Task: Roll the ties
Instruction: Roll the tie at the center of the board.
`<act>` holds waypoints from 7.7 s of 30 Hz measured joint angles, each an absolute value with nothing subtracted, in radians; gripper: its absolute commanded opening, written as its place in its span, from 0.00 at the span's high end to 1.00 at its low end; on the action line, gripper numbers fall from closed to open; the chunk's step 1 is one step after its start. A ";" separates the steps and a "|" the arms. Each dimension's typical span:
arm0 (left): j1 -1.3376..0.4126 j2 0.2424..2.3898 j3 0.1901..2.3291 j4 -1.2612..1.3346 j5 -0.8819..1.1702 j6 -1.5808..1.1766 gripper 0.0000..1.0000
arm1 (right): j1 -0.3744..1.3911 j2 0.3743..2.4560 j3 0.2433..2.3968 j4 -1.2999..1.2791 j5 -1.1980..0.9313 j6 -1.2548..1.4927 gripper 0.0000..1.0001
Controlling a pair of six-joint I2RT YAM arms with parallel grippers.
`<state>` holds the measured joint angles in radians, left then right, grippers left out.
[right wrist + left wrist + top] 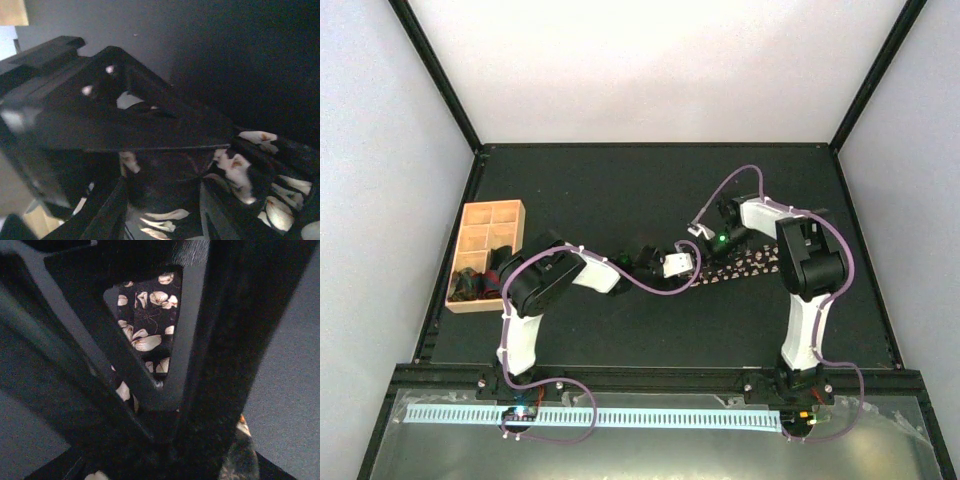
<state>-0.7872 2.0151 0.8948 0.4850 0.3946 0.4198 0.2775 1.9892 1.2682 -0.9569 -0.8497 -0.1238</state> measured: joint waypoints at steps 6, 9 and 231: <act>-0.788 2.010 0.895 0.476 0.388 0.429 0.47 | 0.284 2.011 1.269 -0.939 -0.837 -0.108 0.98; -0.789 2.008 0.895 0.474 0.375 0.425 0.31 | 0.276 2.009 1.268 -0.939 -0.824 -0.114 0.98; -0.759 1.977 0.876 0.449 0.443 0.328 0.13 | 0.205 2.048 1.312 -1.061 -0.654 -0.103 0.98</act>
